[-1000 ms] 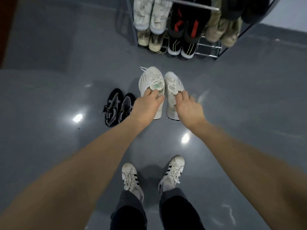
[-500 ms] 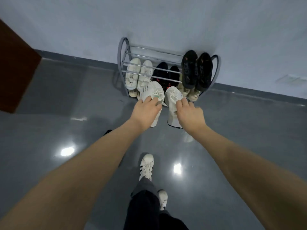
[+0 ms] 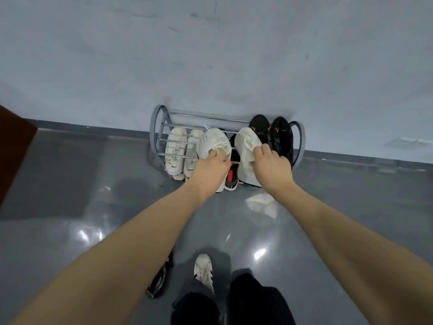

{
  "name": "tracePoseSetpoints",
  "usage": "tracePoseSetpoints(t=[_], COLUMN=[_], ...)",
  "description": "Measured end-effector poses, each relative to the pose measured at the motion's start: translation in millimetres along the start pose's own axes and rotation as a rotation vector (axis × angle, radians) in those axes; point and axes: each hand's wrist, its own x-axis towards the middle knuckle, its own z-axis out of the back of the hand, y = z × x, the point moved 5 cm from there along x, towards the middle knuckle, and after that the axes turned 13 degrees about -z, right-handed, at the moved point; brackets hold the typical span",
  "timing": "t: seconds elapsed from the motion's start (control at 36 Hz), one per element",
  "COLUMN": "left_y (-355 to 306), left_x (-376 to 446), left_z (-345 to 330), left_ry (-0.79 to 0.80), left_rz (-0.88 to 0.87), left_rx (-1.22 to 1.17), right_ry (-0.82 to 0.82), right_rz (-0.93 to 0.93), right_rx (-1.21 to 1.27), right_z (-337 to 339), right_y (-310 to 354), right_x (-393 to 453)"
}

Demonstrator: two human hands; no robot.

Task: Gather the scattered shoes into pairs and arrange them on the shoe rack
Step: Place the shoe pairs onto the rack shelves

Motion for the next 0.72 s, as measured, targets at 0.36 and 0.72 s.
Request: tracePoseSetpoints(t=[0.36, 0.72], left_y=[75.5, 84.8], left_x=[101.2, 151.0], left_z=[-21.4, -102.0], left_ry=[-0.119, 0.038], left_rz=[-0.046, 0.057], left_rx=[0.049, -0.135], right_ry=[0.065, 0.054], right_rz=[-0.022, 0.095], right_rx=[0.058, 0.164], right_z=[-73.2, -152.8], right_y=[20.9, 51.4], right_x=[102.2, 127.6])
